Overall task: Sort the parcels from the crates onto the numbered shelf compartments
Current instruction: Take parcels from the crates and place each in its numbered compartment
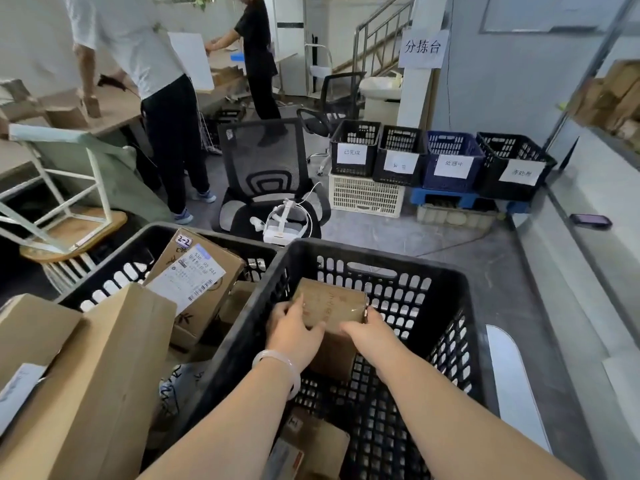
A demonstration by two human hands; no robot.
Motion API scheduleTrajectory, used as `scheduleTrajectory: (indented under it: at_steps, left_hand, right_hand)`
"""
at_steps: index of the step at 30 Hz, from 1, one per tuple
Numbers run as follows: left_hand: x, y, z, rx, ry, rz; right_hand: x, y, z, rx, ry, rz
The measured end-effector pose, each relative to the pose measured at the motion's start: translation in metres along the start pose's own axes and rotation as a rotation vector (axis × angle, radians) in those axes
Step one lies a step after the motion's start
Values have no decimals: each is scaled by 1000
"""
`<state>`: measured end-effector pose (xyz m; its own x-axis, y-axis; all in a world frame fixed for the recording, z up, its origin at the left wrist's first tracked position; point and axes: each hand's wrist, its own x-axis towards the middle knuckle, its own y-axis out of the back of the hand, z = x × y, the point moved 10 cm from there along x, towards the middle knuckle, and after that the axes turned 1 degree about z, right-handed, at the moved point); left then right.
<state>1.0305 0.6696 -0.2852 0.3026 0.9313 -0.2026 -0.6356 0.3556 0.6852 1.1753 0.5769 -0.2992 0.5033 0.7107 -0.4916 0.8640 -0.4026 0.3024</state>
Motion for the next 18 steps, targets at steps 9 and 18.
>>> scheduleTrajectory:
  at_steps: [9, 18]
  left_hand:
    - [-34, 19, -6, -180, 51, 54]
    - [-109, 42, -4, -348, -49, -36]
  right_hand:
    - [-42, 11, 12, 179, -59, 46]
    - [-143, 39, 24, 278, 121, 241]
